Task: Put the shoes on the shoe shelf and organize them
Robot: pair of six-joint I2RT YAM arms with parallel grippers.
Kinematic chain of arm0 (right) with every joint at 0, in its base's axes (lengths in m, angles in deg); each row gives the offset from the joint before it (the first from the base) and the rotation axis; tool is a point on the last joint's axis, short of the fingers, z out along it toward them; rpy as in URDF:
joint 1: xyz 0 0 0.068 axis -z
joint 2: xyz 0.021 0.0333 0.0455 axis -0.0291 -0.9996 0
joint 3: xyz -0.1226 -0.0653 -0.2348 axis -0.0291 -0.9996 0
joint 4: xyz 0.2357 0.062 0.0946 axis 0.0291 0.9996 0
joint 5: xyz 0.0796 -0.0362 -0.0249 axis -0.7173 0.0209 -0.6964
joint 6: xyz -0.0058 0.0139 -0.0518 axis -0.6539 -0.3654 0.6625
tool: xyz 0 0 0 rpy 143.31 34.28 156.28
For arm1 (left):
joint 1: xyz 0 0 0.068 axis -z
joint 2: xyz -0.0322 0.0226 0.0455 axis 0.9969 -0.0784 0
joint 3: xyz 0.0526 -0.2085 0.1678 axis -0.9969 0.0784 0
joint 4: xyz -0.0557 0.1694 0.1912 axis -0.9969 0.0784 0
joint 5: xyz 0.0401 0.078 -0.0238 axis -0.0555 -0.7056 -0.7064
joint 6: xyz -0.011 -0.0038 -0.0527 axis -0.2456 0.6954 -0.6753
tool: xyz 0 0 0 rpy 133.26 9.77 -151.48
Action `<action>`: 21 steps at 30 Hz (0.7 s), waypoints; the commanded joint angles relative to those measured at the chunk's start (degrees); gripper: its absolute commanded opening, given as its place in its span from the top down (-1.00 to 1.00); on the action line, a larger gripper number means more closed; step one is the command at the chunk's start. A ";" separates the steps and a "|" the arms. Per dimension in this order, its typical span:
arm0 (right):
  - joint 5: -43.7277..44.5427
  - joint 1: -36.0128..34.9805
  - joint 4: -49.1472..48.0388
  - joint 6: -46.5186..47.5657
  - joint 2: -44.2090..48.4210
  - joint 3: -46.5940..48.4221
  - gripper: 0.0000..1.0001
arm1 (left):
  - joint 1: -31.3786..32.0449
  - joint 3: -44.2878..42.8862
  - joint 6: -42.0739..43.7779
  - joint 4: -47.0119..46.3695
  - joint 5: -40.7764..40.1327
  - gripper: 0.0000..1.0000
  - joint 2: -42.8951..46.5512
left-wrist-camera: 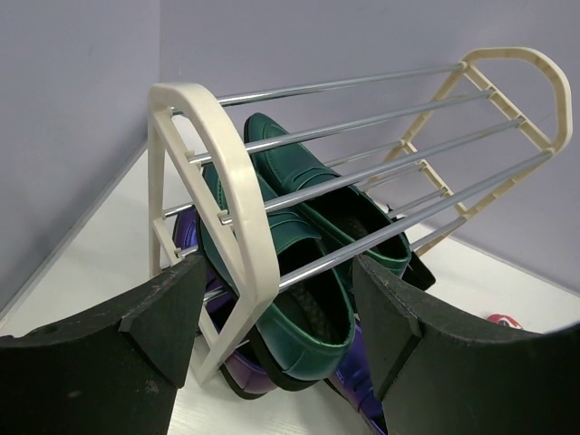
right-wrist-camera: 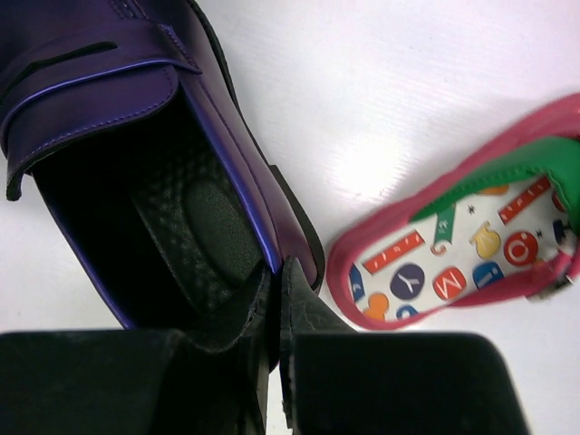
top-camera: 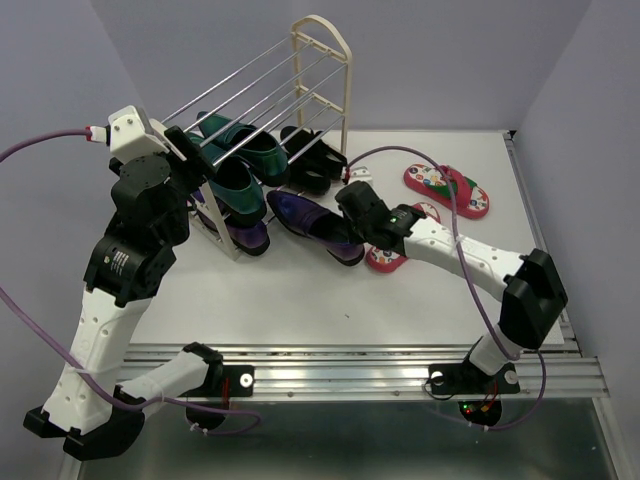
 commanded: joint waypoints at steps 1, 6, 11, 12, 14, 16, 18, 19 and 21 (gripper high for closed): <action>1.66 0.36 -10.61 0.14 -2.86 6.92 0.99 | 0.10 -0.60 0.77 -1.81 -0.36 -0.52 0.66; 0.69 0.88 -14.48 0.23 -6.72 11.40 0.99 | 0.11 -1.04 0.59 -0.93 -1.06 -0.52 0.84; -0.27 0.88 -16.24 0.14 -11.65 15.62 0.99 | 0.11 -1.66 0.76 -0.41 -1.50 -0.52 0.92; -0.63 0.88 -16.68 0.14 -12.18 16.33 0.99 | 0.11 -1.74 0.68 -0.32 -1.50 -0.52 1.01; -0.98 0.88 -16.86 0.31 -14.01 18.44 0.99 | 0.11 -1.83 0.77 -0.23 -1.76 -0.52 1.10; -1.07 0.88 -17.38 0.67 -15.16 20.45 0.99 | 0.11 -2.01 0.68 0.21 -1.85 -0.52 1.19; -1.50 0.88 -18.08 1.11 -17.01 21.86 0.99 | 0.11 -2.18 0.50 0.47 -1.76 -0.52 1.10; -1.68 0.88 -18.43 1.28 -17.45 22.39 0.99 | 0.11 -2.27 0.50 0.74 -1.76 -0.52 1.10; -2.12 0.88 -19.05 1.55 -18.51 24.06 0.99 | 0.11 -2.36 0.33 0.91 -1.94 -0.52 1.28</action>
